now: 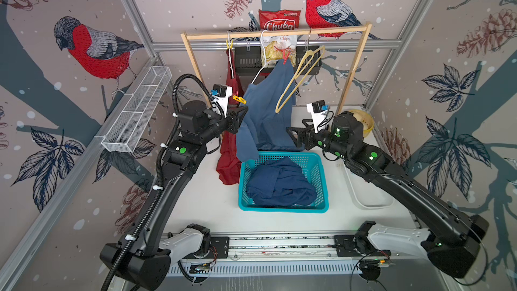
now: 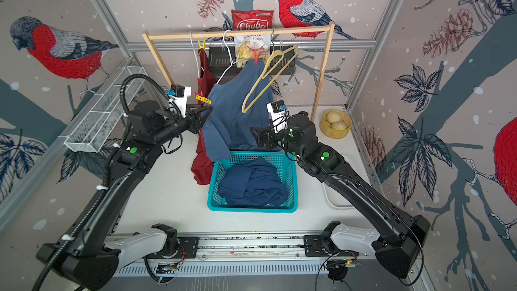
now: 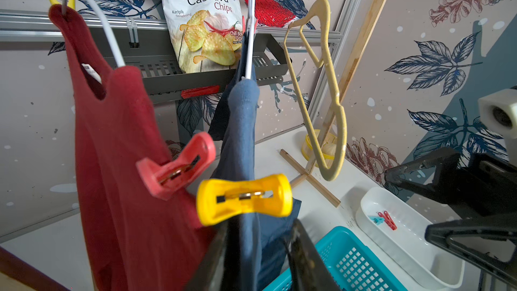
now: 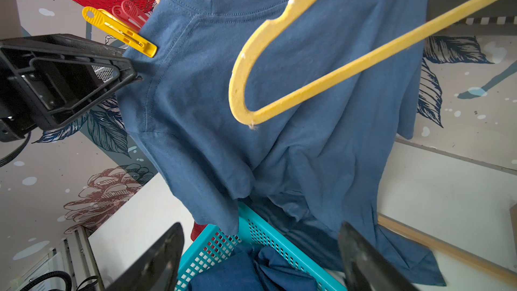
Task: Remove the clothespins securing t-shirts to the hanger
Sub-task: Pick up the hanger from the clothes rail.
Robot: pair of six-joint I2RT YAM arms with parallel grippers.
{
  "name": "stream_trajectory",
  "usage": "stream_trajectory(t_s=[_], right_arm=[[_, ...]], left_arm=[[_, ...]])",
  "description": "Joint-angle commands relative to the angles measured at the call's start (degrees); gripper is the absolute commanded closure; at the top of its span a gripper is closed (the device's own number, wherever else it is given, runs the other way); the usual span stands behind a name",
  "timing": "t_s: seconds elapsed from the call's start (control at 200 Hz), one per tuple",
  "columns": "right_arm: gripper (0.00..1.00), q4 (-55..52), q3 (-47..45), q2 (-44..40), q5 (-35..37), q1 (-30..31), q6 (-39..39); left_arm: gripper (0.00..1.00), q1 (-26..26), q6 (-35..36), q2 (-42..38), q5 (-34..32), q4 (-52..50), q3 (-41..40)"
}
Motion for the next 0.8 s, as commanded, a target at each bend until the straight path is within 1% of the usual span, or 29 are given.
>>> stream_trajectory(t_s=[0.0, 0.31, 0.345, 0.4, 0.43, 0.615, 0.795], right_arm=[[0.15, 1.0, 0.0, -0.3, 0.7, 0.0, -0.9], [0.15, 1.0, -0.4, -0.9, 0.9, 0.0, -1.5], [0.15, 1.0, -0.5, -1.0, 1.0, 0.0, -1.6], [0.15, 1.0, -0.6, -1.2, 1.1, 0.0, -1.7], [0.15, 1.0, -0.7, -1.2, 1.2, 0.0, -1.8], [0.14, 1.1, -0.7, -1.8, 1.6, 0.0, -2.7], [0.14, 1.5, -0.9, -2.7, 2.4, -0.1, -3.4]], left_arm=[[0.65, 0.1, 1.2, 0.5, 0.4, 2.4, -0.3], [0.84, 0.2, 1.4, 2.2, 2.4, 2.3, 0.8], [0.88, 0.1, 1.7, 2.3, 3.2, 1.8, 1.2], [0.97, 0.2, 1.8, 2.5, 4.1, 0.8, 1.9], [1.00, 0.1, 1.9, 2.5, 4.4, 0.5, 2.2], [1.00, 0.2, 2.0, 1.5, 6.2, -0.3, 4.4], [1.00, 0.2, 2.0, -1.3, 4.9, 0.5, 7.0]])
